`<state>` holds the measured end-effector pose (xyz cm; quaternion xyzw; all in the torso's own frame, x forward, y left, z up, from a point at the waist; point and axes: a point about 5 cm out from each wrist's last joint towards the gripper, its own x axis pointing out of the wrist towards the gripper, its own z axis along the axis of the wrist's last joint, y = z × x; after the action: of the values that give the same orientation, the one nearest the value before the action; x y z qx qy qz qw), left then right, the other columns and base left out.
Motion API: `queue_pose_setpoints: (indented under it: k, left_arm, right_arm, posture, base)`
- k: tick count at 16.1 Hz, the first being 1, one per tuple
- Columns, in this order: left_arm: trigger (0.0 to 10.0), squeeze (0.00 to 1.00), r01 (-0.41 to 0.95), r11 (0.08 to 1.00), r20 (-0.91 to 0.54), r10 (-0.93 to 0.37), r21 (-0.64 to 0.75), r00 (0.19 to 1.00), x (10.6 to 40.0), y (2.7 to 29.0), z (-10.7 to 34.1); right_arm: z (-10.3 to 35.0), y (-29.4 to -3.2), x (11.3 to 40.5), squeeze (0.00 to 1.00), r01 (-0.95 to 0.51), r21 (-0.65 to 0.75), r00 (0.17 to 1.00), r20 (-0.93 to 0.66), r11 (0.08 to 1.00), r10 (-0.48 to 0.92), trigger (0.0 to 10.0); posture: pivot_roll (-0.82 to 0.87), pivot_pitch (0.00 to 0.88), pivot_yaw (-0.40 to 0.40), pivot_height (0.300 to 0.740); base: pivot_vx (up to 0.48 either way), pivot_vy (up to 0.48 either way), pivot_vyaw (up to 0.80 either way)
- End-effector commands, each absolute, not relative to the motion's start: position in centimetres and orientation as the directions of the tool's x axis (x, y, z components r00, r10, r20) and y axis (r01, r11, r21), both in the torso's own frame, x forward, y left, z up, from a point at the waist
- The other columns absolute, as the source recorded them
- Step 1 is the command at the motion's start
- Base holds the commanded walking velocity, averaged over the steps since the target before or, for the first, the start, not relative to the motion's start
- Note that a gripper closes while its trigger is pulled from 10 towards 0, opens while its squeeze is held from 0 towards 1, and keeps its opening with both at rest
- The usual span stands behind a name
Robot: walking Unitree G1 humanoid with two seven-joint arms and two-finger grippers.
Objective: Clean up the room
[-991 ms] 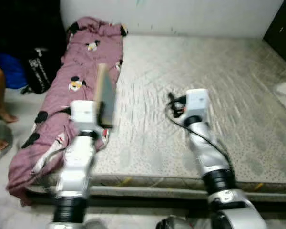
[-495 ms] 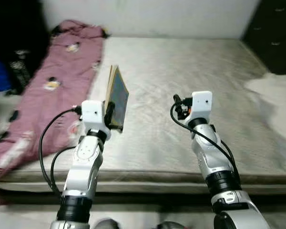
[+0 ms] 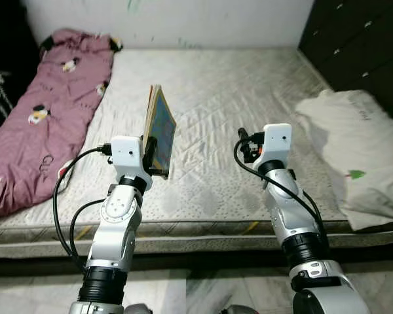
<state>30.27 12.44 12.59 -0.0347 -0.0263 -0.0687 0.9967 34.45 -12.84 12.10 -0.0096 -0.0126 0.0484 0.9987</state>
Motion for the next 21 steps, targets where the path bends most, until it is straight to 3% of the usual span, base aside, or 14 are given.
queue_pose_setpoints:
  k: [1, 4, 9, 14, 21]
  left_arm:
    - [10.0, 0.00, 0.122, 0.991, 0.107, -0.115, -0.060, 0.988, 30.5, 13.2, 13.6]
    - [10.0, 0.00, 0.123, 0.990, 0.109, -0.116, -0.061, 0.987, 30.6, 13.2, 13.7]
    - [10.0, 0.00, 0.131, 0.988, 0.103, -0.123, -0.077, 0.987, 30.6, 13.4, 13.5]
    - [10.0, 0.00, 0.115, 0.989, 0.093, -0.106, -0.098, 0.990, 30.1, 14.3, 12.9]
    - [10.0, 0.00, 0.133, 0.986, 0.101, -0.123, -0.103, 0.987, 30.3, 14.0, 13.1]
  right_arm:
    - [12.7, -12.1, 34.7, 0.00, -0.116, -0.011, 0.992, 0.038, 0.993, 0.116, 10.0]
    - [12.7, -12.1, 34.8, 0.00, -0.116, -0.008, 0.993, 0.038, 0.993, 0.116, 10.0]
    - [12.7, -12.3, 34.9, 0.00, -0.113, -0.008, 0.993, 0.033, 0.994, 0.113, 10.0]
    - [12.4, -12.2, 34.6, 0.00, -0.128, -0.028, 0.991, 0.034, 0.991, 0.129, 10.0]
    - [12.6, -12.0, 34.7, 0.00, -0.136, -0.028, 0.990, 0.041, 0.990, 0.137, 10.0]
  posture:
    - [0.02, 0.000, -0.001, 0.740]
    - [0.02, 0.000, -0.001, 0.740]
    - [0.02, 0.000, 0.000, 0.740]
    - [0.02, 0.000, 0.001, 0.740]
    - [0.02, 0.000, 0.002, 0.740]
  base:
    - [0.000, 0.000, 0.00]
    - [0.000, 0.000, 0.00]
    - [0.000, 0.000, -0.79]
    - [0.000, 0.000, 0.00]
    - [0.272, 0.000, 0.00]
